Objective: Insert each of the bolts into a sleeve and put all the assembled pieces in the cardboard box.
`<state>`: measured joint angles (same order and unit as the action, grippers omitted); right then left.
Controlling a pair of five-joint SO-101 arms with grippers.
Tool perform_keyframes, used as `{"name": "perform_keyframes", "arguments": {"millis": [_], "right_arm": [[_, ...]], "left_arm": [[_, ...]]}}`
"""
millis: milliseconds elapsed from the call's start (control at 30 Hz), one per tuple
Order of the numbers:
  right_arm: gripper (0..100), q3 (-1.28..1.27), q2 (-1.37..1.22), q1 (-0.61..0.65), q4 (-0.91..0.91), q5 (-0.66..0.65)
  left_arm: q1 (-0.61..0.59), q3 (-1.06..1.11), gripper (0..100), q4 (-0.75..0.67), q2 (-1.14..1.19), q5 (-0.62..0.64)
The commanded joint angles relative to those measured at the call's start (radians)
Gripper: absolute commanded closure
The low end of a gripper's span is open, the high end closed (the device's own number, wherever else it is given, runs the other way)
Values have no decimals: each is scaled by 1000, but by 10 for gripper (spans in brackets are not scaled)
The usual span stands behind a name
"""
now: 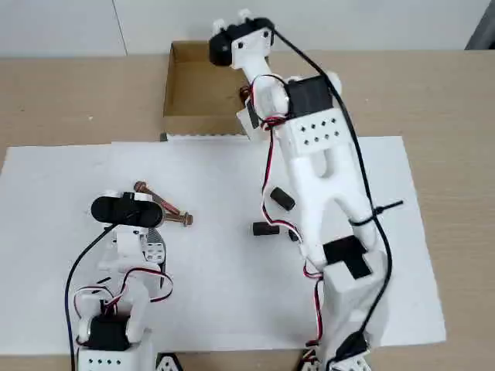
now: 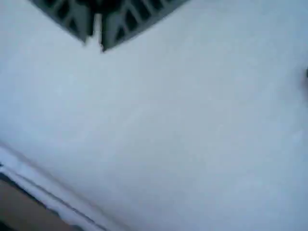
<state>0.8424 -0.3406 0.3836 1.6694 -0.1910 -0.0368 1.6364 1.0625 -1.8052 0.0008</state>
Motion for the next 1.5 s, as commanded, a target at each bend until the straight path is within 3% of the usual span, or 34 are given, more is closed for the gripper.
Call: {"name": "perform_keyframes", "arguments": {"millis": [0, 200, 533, 767, 1467], "right_arm": [[995, -86, 117, 8, 15, 3], [994, -345, 246, 12, 13, -6], [988, -589, 268, 4, 2, -196], [849, -600, 133, -62, -19, -302], [845, -600, -88, -85, -160, -397]], "left_arm": [[-2, -4, 994, -23, -11, 3], [-2, -4, 994, -23, -11, 3], [-3, -4, 994, -23, -11, 3], [-5, -4, 994, -23, -11, 3], [-5, -4, 994, -21, -11, 3]]}}
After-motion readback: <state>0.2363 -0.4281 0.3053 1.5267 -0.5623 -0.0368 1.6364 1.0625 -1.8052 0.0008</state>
